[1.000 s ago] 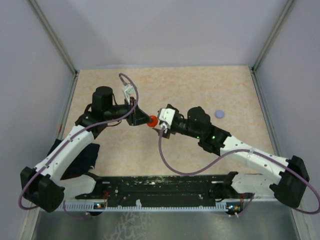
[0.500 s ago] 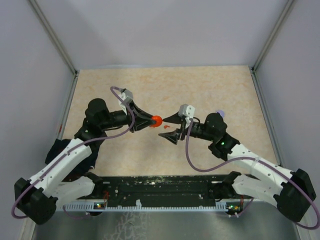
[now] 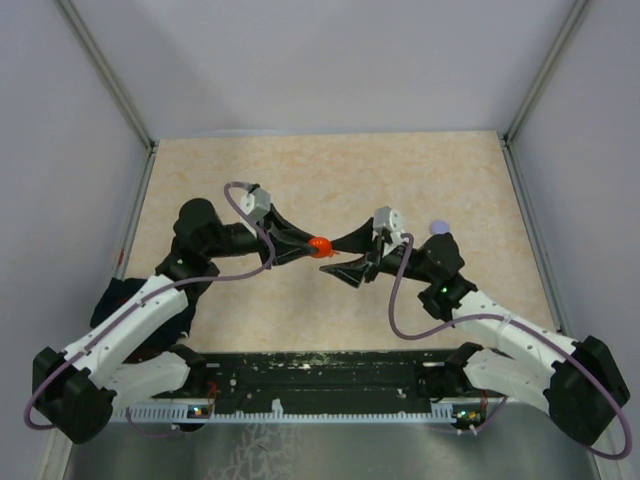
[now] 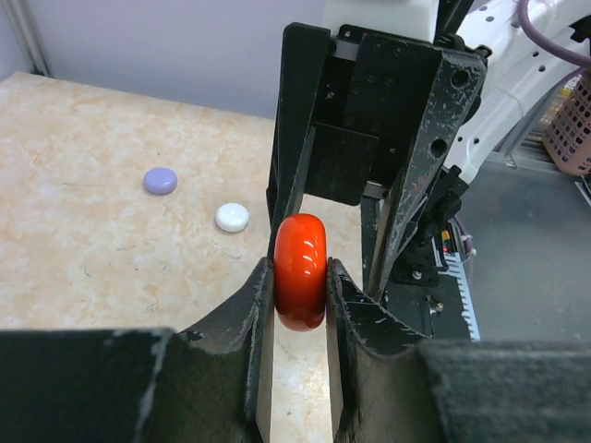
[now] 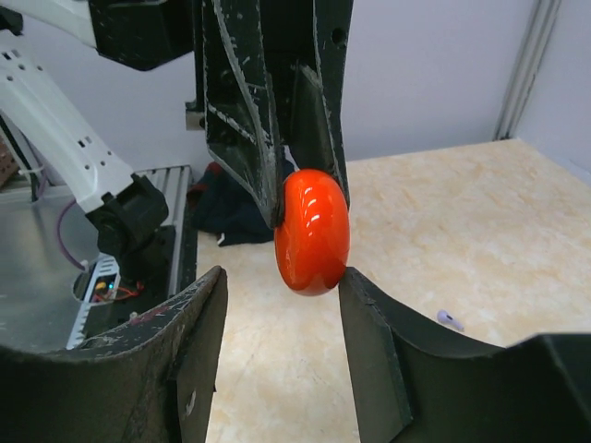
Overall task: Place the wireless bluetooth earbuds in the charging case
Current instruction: Pick up the charging case at the center of the board.
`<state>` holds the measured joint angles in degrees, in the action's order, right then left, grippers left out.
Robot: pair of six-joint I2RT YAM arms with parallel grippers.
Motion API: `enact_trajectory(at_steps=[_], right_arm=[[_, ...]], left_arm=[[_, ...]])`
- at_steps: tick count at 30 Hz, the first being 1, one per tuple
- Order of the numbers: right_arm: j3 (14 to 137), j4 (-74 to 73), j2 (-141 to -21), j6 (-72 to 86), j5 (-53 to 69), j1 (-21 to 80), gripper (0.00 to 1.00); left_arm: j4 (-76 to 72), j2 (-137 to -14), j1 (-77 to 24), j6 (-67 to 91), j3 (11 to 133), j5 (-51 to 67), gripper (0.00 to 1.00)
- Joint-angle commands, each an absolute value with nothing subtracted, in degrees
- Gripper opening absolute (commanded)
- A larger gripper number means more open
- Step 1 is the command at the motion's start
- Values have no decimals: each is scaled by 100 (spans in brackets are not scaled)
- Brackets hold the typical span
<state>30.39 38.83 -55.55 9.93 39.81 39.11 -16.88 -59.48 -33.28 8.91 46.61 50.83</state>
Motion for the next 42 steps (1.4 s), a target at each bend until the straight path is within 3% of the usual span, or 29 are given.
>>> enact_trajectory(at_steps=[1, 10, 28, 31, 32, 39, 42], right_arm=[[3097, 4754, -5705, 1400, 4308, 3869, 48], [3147, 5342, -6015, 1870, 4538, 3874, 34], [3060, 5699, -6241, 2158, 4751, 3877, 15], [3039, 5770, -6285, 2195, 4772, 3868, 5], [3026, 5770, -6292, 2182, 4766, 3867, 0], [2927, 5609, -6177, 1835, 4720, 3872, 0], [2903, 5596, -6162, 1768, 4711, 3870, 0]], left_arm=[[-2239, -5855, -3349, 845, 4505, 5420, 2], [-2251, -5794, -3349, 745, 4429, 5574, 2], [-2285, -5629, -3349, 617, 4375, 5423, 2], [-2282, -5608, -3349, 608, 4366, 5429, 3], [-2265, -5608, -3349, 607, 4363, 5419, 5], [-2199, -5622, -3349, 883, 4409, 5418, 44], [-2169, -5600, -3342, 923, 4396, 5400, 52]])
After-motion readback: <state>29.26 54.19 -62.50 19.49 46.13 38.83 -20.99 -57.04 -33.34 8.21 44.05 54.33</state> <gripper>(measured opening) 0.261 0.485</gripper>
